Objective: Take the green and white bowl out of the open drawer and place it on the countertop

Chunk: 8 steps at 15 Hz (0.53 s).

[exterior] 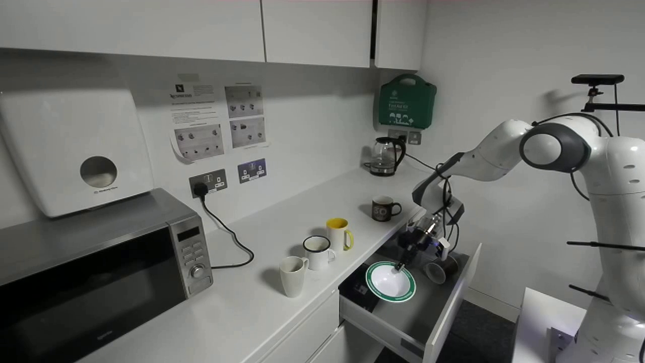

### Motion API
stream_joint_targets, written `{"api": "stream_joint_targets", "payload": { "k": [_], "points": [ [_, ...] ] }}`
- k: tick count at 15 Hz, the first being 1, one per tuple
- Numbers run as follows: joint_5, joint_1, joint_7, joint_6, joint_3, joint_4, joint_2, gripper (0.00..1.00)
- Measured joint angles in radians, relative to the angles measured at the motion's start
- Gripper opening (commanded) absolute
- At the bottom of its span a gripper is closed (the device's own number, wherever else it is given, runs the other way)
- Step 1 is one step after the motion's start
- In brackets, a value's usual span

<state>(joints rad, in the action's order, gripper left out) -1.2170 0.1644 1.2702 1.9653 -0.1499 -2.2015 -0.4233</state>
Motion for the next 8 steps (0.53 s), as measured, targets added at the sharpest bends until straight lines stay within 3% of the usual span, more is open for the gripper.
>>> {"api": "stream_joint_targets", "payload": {
  "k": [8],
  "points": [
    [0.041, 0.000, -0.076, 0.000, -0.042, -0.106, 0.135, 0.04]
  ]
}}
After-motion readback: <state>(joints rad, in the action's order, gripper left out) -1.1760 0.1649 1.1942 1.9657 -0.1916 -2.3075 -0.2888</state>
